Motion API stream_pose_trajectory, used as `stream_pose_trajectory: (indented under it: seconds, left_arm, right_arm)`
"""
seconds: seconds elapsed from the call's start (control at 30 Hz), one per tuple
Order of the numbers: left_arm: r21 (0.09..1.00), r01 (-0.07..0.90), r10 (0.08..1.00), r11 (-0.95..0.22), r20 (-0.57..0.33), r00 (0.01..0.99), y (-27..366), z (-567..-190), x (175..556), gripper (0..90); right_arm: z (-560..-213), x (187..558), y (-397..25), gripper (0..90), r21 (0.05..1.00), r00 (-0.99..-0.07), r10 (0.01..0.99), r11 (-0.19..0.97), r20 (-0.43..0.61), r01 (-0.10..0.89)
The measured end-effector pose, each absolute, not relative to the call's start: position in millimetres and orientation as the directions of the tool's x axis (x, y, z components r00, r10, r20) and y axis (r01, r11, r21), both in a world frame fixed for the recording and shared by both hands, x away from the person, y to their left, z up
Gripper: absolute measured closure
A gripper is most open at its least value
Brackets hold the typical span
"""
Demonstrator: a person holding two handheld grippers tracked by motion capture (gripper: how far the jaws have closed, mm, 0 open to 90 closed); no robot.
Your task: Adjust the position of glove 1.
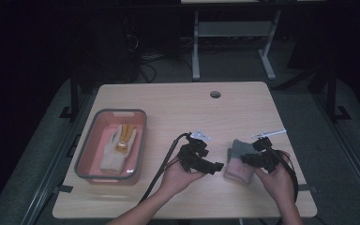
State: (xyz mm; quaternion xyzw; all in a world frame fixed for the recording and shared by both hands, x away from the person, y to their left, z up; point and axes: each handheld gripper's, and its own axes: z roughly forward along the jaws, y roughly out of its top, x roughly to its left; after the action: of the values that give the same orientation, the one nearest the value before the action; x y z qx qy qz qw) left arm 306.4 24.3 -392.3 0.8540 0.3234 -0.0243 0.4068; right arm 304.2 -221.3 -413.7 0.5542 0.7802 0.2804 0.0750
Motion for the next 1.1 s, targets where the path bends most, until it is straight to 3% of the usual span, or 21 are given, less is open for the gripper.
stream_pose_trajectory:
  seconds: [0.2, 0.3, 0.8, 1.1]
  left_arm:
    - [0.673, 0.581, 0.527, -0.458, -0.32, 0.787, 19.9, -395.4, 306.0, 23.2]
    - [0.669, 0.589, 0.52, -0.454, -0.338, 0.785, 15.6, -397.7, 305.8, 23.2]
    - [0.616, 0.64, 0.548, -0.459, -0.371, 0.75, -12.6, -421.7, 319.1, 28.6]
    - [0.574, 0.684, 0.572, -0.45, -0.404, 0.714, -26.5, -438.5, 327.5, 32.2]
  right_arm:
    - [-421.8, 306.1, -222.5, 75.5, 0.515, -0.387, 0.903, 0.244, 0.189, 0.822]
    - [-424.1, 305.2, -224.4, 68.9, 0.522, -0.382, 0.902, 0.231, 0.201, 0.821]
    - [-424.7, 292.4, -254.7, 50.2, 0.55, -0.28, 0.909, 0.071, 0.308, 0.832]
    - [-435.3, 292.4, -266.0, 46.7, 0.512, -0.225, 0.895, -0.004, 0.385, 0.859]
